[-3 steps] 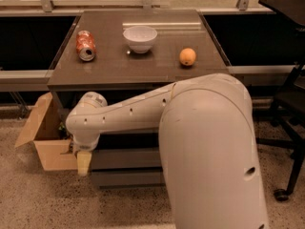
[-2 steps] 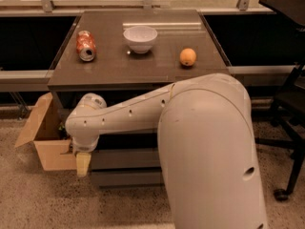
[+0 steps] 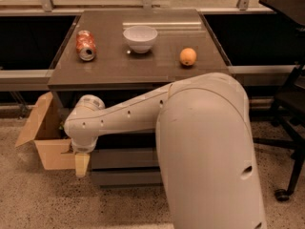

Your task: Open top drawer

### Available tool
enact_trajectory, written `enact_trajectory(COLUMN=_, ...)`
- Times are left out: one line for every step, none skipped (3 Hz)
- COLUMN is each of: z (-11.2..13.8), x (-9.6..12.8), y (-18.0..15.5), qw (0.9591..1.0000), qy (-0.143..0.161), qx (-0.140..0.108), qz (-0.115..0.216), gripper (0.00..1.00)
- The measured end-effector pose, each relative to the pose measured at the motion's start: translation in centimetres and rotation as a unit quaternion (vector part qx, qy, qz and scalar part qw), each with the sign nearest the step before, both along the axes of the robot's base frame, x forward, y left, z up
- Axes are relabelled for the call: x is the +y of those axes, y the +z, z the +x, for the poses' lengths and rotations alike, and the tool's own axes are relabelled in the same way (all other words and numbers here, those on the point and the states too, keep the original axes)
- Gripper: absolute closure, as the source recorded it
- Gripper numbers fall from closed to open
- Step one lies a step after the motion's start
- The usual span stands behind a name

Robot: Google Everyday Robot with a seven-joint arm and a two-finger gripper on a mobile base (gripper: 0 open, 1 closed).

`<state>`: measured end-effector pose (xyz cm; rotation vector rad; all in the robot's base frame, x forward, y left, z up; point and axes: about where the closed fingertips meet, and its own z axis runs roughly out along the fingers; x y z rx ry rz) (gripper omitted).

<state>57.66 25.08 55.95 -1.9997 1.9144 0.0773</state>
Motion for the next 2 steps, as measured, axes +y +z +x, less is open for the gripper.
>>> enact_trajectory(z=-0.01, x=0.78, y=-0.43, qw=1.0000, qy=0.005, qx=-0.006, qz=0.003, gripper=0.00)
enact_trajectory(z=-0.01, x=0.78, y=-0.43, qw=1.0000, qy=0.005, qx=-0.006, qz=0.003, gripper=0.24)
